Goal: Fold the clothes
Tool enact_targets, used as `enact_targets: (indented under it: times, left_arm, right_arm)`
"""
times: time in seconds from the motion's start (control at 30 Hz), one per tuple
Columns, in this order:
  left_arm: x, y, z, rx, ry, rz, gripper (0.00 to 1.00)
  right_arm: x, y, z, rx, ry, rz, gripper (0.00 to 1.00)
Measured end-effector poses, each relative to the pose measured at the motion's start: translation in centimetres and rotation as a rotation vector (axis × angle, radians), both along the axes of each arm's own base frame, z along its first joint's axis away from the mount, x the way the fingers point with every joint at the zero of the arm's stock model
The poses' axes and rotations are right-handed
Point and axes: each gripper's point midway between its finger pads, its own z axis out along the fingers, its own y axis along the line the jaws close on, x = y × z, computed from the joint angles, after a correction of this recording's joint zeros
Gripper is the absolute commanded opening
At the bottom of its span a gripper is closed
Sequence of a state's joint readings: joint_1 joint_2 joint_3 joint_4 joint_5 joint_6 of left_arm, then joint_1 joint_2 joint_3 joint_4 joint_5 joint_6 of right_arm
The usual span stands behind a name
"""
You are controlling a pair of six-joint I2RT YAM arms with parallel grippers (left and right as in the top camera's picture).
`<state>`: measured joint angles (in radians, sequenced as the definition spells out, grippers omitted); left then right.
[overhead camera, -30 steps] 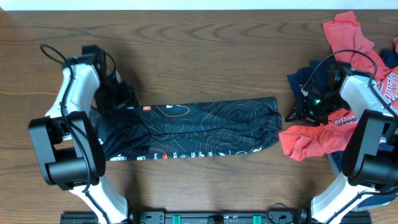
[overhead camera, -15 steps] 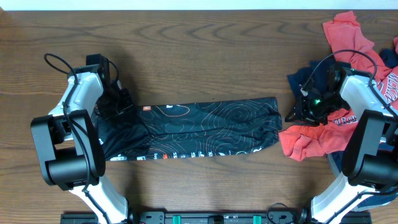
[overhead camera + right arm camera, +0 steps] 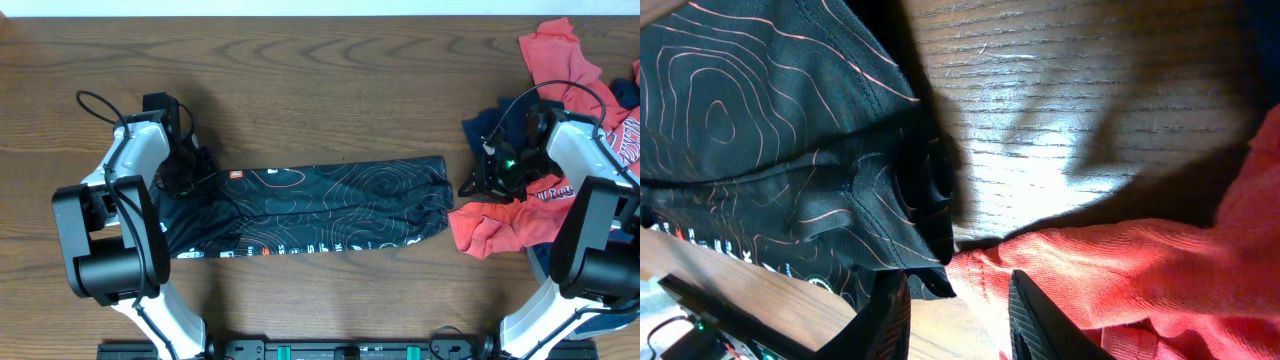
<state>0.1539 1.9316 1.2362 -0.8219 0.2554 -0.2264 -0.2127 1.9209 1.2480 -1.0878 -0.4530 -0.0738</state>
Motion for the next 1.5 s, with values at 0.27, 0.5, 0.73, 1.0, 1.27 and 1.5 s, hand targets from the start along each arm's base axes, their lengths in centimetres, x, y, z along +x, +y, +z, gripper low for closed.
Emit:
enact_targets:
  times: [0.27,0.5,0.73,1.0,1.27,1.5]
  left_arm:
    - [-2.9,-0.8,1.6,-0.033,0.095,-0.004,0.08]
    - [-2.8,-3.4,5.7,-0.102,-0.004,-0.063,0.09]
    - [-3.1,-7.4,5.7,-0.115,-0.015,-0.207,0.32]
    - [-4.7,-9.1,5.0,-0.109,0.031,-0.273,0.57]
    - [-4.4,-7.6,5.5,-0.109,0.021,-0.222,0.61]
    - [-4.4,-4.9,8.1,-0.07,-0.051,-0.151,0.67]
  right_arm:
    - [0.0,-0.1,-0.1,-0.008,0.001,0.002,0.31]
    - [0.0,-0.2,-0.1,-0.013,0.0,0.002,0.31]
    - [-0.1,-0.3,-0.1,-0.019,0.003,0.004,0.31]
    - [-0.4,-0.3,-0.1,-0.022,0.011,0.019,0.42]
    - [-0.1,1.2,0.7,0.087,-0.056,0.093,0.58]
    - [0.6,3.0,1.9,0.212,-0.158,0.168,0.65]
